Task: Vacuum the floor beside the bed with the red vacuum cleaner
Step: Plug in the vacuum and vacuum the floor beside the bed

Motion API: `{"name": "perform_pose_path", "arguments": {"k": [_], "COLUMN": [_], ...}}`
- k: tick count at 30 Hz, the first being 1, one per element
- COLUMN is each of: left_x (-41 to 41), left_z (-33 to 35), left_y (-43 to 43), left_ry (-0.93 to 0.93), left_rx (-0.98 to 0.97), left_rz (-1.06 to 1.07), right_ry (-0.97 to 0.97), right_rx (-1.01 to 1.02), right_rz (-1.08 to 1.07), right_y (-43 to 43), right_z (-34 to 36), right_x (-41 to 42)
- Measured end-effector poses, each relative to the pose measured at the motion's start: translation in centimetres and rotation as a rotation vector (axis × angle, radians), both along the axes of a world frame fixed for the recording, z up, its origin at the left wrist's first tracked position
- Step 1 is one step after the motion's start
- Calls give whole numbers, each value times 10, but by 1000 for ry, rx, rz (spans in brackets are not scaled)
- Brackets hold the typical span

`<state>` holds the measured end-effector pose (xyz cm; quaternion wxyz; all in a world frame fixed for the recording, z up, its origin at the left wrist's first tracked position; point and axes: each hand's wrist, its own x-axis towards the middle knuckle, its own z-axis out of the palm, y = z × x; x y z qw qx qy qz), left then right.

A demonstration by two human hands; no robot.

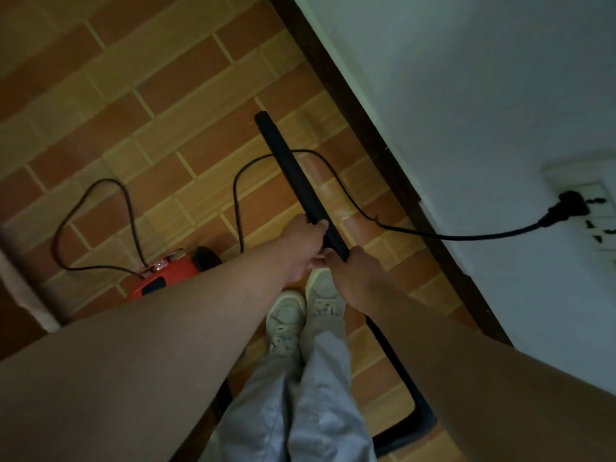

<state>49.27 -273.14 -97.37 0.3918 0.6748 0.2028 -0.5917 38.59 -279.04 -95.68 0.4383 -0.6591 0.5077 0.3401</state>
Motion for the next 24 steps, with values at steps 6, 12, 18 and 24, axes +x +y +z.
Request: {"name": "perform_pose_path", "arguments": {"k": [6,12,18,24], "left_x": [26,52,77,86], "left_z": [19,37,27,9], "left_y": [-7,-19,-40,-57], "left_ry": [2,-25,-162,-121], "left_rx": [23,22,46,7], "left_rz": [-38,-72,-58,-185], "right_ry": [-112,-85,-98,-28], "right_rx": [8,20,5,45], "right_rz": [36,-29,-79,-198], "right_y": [-4,-8,-15,-26], "right_z": [8,13,4,-1], "right_x": [40,62,75,84]}}
